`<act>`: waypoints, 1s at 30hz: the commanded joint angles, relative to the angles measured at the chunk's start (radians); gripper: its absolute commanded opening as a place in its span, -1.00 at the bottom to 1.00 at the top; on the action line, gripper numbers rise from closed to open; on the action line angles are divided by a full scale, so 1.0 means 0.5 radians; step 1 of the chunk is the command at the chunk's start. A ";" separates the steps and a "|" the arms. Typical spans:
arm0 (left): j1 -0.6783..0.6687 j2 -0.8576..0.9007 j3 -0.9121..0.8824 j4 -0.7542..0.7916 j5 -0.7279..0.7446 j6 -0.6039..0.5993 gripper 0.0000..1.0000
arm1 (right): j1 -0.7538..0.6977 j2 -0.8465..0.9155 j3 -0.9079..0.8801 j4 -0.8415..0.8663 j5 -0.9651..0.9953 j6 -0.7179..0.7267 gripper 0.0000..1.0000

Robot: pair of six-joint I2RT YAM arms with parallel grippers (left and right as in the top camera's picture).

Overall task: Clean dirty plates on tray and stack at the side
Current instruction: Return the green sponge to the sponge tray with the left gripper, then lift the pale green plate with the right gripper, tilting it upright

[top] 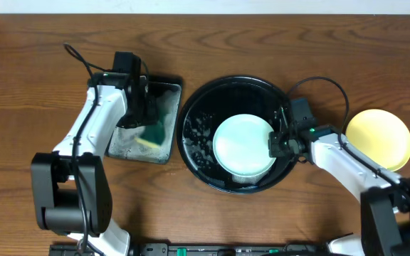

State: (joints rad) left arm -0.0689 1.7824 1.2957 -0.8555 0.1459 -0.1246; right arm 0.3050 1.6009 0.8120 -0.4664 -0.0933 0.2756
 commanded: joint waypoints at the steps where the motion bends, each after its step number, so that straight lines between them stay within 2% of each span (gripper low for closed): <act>1: 0.007 -0.062 0.035 -0.006 0.052 0.061 0.12 | -0.004 -0.235 -0.012 -0.005 0.027 -0.153 -0.98; 7: 0.006 -0.274 0.069 -0.032 0.053 0.031 0.30 | 0.007 -0.529 -0.012 -0.018 0.031 -0.213 -0.98; 9: 0.006 -0.352 0.069 -0.049 0.053 0.031 0.45 | 0.021 -0.589 -0.012 -0.012 0.064 -0.266 -0.98; 13: 0.006 -0.468 0.069 -0.053 0.052 0.032 0.61 | 0.094 -0.684 -0.012 -0.012 0.404 -0.288 -0.98; 21: 0.006 -0.491 0.069 -0.052 0.052 0.032 0.63 | 0.408 -0.893 -0.012 -0.019 1.008 -0.362 -0.98; 30: 0.006 -0.491 0.069 -0.052 0.052 0.031 0.63 | 0.891 -1.064 -0.012 -0.056 1.665 -0.405 -0.98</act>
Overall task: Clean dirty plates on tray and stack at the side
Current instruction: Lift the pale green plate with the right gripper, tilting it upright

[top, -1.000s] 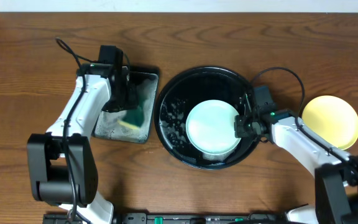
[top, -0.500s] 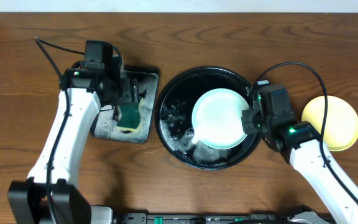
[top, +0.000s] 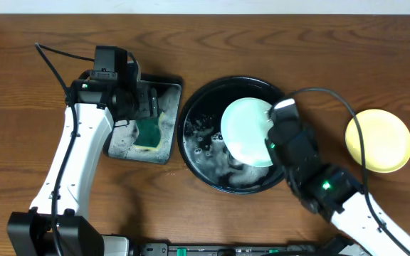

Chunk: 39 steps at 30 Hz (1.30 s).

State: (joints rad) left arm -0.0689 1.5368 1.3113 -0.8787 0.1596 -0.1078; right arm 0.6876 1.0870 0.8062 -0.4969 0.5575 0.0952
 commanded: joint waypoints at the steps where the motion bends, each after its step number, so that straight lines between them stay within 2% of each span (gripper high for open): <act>1: 0.006 0.001 0.037 -0.005 0.024 -0.002 0.64 | 0.175 -0.035 -0.001 0.006 0.426 -0.074 -0.98; 16: 0.006 0.001 0.037 -0.005 0.025 -0.002 0.64 | 0.859 -0.035 -0.001 0.057 1.491 -0.370 -0.98; 22: 0.006 0.001 0.037 -0.005 0.025 -0.002 0.64 | 0.946 -0.035 -0.001 0.200 1.614 -0.557 -0.98; 39: 0.006 0.001 0.037 -0.005 0.024 -0.002 0.64 | 0.958 -0.035 -0.001 0.600 1.684 -1.003 -0.98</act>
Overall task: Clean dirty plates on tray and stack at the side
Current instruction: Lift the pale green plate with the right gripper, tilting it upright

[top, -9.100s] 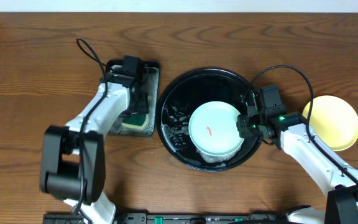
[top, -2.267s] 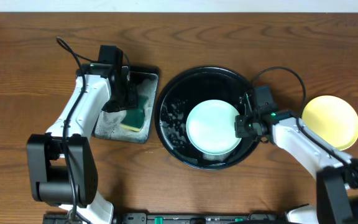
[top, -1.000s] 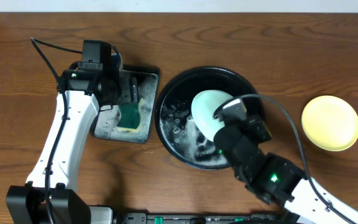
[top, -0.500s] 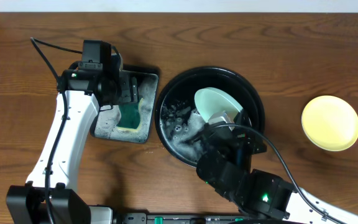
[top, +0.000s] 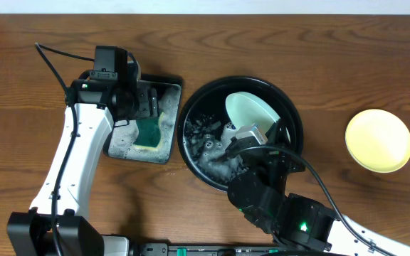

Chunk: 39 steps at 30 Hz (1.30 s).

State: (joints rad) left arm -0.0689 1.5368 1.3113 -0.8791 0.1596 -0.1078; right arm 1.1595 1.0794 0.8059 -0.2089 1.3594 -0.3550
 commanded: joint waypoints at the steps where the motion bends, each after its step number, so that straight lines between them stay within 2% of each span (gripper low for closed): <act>1: 0.006 0.001 0.037 -0.005 0.024 -0.002 0.64 | 0.014 -0.020 0.000 0.040 0.080 -0.130 -0.98; 18: 0.006 0.001 0.037 -0.005 0.024 -0.002 0.64 | 0.014 -0.020 0.000 0.068 0.092 -0.199 -0.98; 26: 0.006 0.001 0.037 -0.005 0.024 -0.002 0.64 | -0.006 -0.001 0.000 0.008 -0.349 -0.105 -0.98; 30: 0.006 0.001 0.037 -0.005 0.025 -0.002 0.64 | -0.046 0.047 0.000 -0.111 -0.364 -0.053 -0.98; 39: 0.006 0.001 0.037 -0.005 0.024 -0.002 0.64 | -0.057 0.067 0.000 -0.136 -0.363 0.006 -0.98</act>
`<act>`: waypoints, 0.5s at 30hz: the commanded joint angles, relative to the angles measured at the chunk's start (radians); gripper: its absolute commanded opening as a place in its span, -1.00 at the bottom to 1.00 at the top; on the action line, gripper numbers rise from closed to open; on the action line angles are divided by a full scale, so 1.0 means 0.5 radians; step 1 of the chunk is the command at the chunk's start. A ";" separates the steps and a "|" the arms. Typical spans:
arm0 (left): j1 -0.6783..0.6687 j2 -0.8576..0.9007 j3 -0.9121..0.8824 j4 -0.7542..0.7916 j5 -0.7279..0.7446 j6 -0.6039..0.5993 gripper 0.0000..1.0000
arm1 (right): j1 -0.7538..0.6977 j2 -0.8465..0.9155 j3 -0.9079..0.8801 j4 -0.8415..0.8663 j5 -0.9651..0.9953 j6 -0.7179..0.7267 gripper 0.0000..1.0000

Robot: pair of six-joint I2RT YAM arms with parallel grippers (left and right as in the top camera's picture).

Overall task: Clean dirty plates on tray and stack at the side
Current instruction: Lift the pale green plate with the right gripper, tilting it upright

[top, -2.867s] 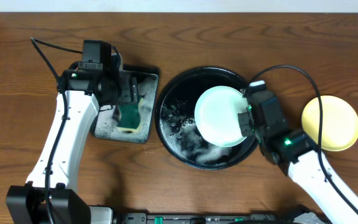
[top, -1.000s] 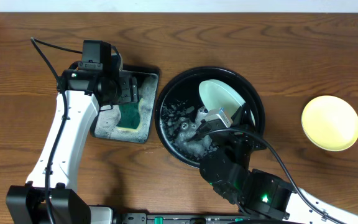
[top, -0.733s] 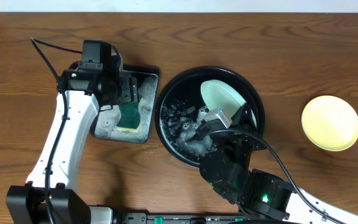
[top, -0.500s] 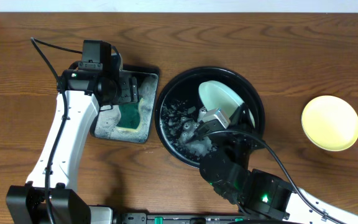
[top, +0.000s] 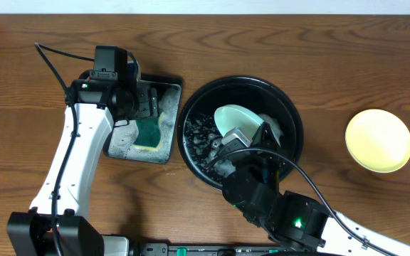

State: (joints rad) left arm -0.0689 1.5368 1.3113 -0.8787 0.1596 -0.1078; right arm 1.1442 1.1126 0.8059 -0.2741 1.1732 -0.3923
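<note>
A pale green plate stands tilted on edge inside the black round basin, over foamy water. My right gripper is shut on the plate's lower right rim, and its arm rises toward the camera in front of the basin. A green sponge with a yellow edge hangs over the soapy black tray. My left gripper is just above it and appears shut on its top. A clean yellow plate lies on the table at the far right.
The right arm's body covers the front part of the basin and the table before it. The left arm runs along the tray's left side. Cables trail from both wrists.
The green plate has shifted a little left and toward the basin's middle, still tilted in the right gripper. The left arm and the sponge have not moved.
The plate lay flat in the basin with the right gripper at its right rim, and the left gripper was low on the sponge. Then the plate was lifted and tilted, and the left arm stood higher. Later the right arm was in front of the basin, holding the plate steeply.
</note>
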 commanded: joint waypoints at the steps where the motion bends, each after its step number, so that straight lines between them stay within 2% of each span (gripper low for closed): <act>1: 0.006 0.001 0.037 -0.005 0.024 -0.002 0.64 | -0.027 0.001 0.000 -0.005 0.009 0.081 -0.98; 15: 0.006 0.001 0.037 -0.005 0.024 -0.002 0.64 | -0.027 0.001 0.000 -0.014 0.084 0.077 -0.98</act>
State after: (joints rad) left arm -0.0689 1.5368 1.3113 -0.8791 0.1596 -0.1078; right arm 1.1435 1.1126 0.8059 -0.2783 1.1828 -0.3752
